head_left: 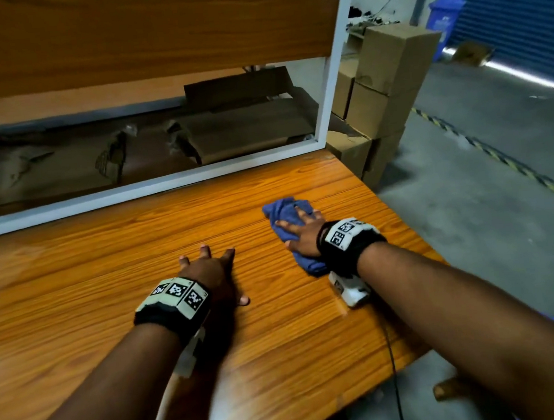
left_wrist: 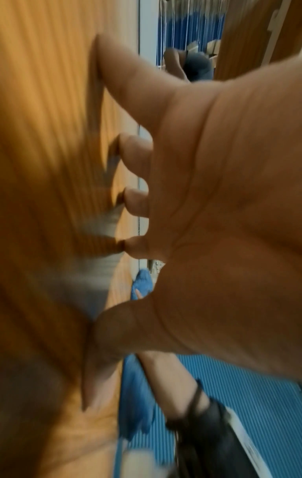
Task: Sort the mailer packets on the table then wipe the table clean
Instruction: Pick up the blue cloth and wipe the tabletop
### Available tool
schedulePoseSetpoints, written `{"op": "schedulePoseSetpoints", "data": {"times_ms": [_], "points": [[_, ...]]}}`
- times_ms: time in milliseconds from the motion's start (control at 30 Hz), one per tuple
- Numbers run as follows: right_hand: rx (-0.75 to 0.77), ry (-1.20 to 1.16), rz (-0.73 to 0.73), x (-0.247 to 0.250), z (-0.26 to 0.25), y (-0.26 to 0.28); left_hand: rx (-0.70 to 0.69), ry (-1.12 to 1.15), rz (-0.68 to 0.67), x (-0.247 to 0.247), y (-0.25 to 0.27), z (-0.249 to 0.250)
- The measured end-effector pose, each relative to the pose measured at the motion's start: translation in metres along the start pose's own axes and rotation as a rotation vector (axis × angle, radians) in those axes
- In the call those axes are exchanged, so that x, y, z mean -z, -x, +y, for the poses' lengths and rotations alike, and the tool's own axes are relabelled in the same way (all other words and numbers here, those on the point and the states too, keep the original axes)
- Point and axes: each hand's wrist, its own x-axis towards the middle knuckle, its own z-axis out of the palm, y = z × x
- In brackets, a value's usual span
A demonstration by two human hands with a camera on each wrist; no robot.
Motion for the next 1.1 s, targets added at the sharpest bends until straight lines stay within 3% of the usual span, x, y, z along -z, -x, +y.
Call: {"op": "schedulePoseSetpoints", "data": {"times_ms": [100,200,333,400,500,600,667,733,867,933,1100], "points": [[-0.210,-0.094,-0.014,0.016,0.041,-0.013,0.007,0.015,-0.017,0.003,0.004,0.002],[-0.252,-0.143,-0.013,0.022,0.035,-0.028,0.012,0.035,-0.048,0.006,0.000,0.002],[0.009,-0.027,-0.047,0.007,-0.055,-0.023,0.006,0.035,-0.024,0.002,-0.004,0.000],[0.076,0.005,-0.048,0.003,-0.074,-0.007,0.005,0.037,-0.005,0.001,-0.004,-0.001],[0.026,0.008,-0.017,-0.006,-0.015,0.002,0.006,0.014,-0.017,0.001,-0.002,0.000],[-0.226,-0.044,-0.022,-0.007,0.076,0.028,0.020,0.029,-0.002,0.001,0.002,-0.001],[-0.339,-0.058,0.003,-0.011,0.107,0.046,0.041,0.028,-0.005,0.003,0.008,0.002],[-0.319,-0.080,-0.012,-0.016,0.100,0.051,0.045,0.014,-0.002,0.007,0.011,0.012],[-0.039,-0.086,-0.052,-0.037,0.040,0.046,-0.076,0.041,0.065,0.004,0.018,0.049],[0.020,-0.077,-0.034,-0.040,0.033,0.056,-0.081,0.110,0.068,-0.006,0.025,0.067],[-0.158,-0.094,-0.038,-0.037,0.124,0.072,0.047,0.195,0.005,-0.034,0.052,0.085]]}}
